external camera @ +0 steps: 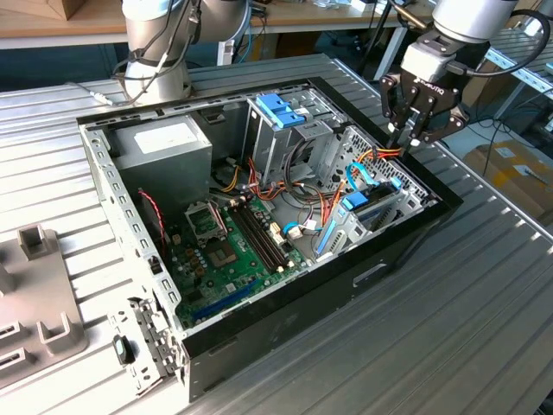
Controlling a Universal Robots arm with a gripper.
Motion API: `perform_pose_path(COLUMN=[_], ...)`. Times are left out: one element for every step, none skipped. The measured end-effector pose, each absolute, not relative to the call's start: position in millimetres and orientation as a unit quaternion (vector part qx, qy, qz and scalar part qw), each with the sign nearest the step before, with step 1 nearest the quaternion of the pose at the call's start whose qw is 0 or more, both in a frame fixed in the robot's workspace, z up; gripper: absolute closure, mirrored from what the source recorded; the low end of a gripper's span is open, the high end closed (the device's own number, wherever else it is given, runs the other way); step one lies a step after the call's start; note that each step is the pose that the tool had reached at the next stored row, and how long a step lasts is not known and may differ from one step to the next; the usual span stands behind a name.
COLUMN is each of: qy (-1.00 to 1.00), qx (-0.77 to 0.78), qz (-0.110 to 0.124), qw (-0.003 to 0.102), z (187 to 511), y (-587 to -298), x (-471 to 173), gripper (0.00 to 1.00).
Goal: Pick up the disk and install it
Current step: 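Insert the second disk wire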
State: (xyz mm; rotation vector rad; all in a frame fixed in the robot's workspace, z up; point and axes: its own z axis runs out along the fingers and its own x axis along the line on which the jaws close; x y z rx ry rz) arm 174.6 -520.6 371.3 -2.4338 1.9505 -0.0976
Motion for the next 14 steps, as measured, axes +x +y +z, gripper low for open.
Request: perform_pose_path(qy=[0.625,0.625,0.625,0.625,0.625,0.625,0.625,0.625,0.625,0.625,0.625,0.625,0.625,0.625], qx=[-0.780,-0.780,-0.780,-0.780,-0.780,-0.780,-0.780,-0.780,-0.780,-0.780,-0.780,-0.780,-0.780,-0.780], qz=[-0.031,-0.031,-0.031,-0.031,-0.031,-0.031,-0.031,-0.031,-0.031,-0.031,-0.031,-0.031,-0.031,-0.031], qw=[0.011,0.011,0.011,0.011,0.011,0.011,0.011,0.011,0.011,0.011,0.011,0.010,0.010,0.011], z=[371.6,371.8,372.0,372.0,372.1,372.2,372.2,372.3,372.3,372.4,372.5,372.8,372.9,372.9], y=[-520.6,-520.6,-520.6,-520.6,-520.6,-520.6,-520.6,-520.6,-520.6,-520.6,-520.6,-520.6,-520.6,-520.6], x=[174.6,174.6,174.6,174.6,174.6,174.6,174.6,174.6,174.6,174.6,174.6,174.6,174.6,174.6], gripper=[0.71,0.71,0.71,0.71,0.71,0.71,0.71,0.71,0.71,0.71,0.71,0.71,0.71,0.71])
